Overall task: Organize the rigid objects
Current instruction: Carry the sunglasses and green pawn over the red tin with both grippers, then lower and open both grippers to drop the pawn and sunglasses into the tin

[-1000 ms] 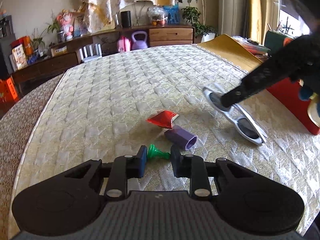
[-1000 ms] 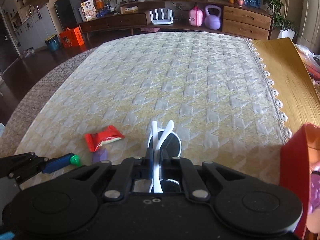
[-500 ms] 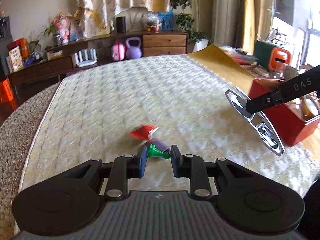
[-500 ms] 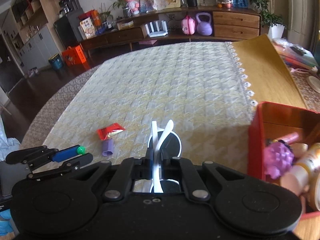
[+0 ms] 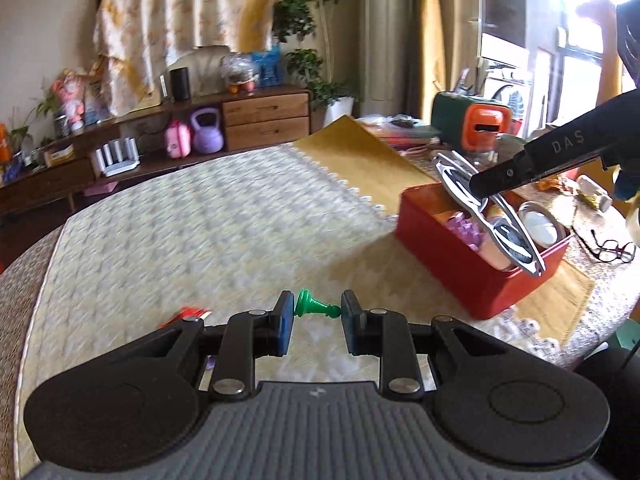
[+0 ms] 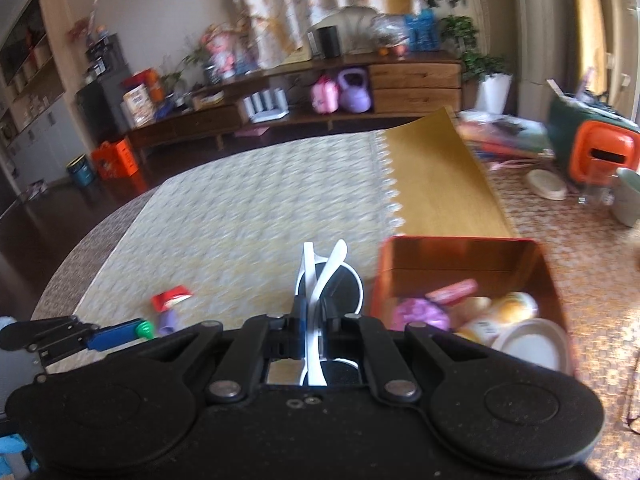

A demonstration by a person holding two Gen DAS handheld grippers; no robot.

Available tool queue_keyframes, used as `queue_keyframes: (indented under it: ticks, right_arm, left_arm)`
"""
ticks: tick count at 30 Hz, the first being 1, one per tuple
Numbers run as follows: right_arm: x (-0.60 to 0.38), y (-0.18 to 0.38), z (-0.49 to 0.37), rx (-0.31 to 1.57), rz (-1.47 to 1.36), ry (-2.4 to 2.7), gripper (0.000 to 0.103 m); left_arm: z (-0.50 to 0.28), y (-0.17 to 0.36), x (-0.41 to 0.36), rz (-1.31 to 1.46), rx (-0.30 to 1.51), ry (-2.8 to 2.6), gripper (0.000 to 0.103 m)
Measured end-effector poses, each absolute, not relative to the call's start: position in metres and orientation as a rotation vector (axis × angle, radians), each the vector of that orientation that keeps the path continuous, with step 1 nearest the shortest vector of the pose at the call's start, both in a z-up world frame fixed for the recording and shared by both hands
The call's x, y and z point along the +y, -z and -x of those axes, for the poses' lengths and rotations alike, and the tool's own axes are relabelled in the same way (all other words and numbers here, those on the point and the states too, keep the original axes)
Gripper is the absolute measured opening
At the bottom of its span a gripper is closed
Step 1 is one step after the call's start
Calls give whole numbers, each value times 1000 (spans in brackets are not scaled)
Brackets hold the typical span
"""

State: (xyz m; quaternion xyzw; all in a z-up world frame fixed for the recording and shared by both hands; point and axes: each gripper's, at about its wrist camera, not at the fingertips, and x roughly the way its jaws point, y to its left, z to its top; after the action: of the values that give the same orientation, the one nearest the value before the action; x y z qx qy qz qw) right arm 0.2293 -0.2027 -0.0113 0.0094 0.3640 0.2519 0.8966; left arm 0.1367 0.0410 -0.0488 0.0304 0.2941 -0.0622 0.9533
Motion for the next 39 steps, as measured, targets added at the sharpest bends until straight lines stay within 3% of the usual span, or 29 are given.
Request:
queue_keyframes:
  ticks: [23, 39]
  right_arm:
    - [-314, 27, -265, 749, -130, -340, 6]
    - [-341, 53, -283, 788, -163, -332, 6]
  left_arm:
    - [-211, 42, -89, -199, 617, 318, 25]
    - [-298, 57, -133, -225, 693, 329, 25]
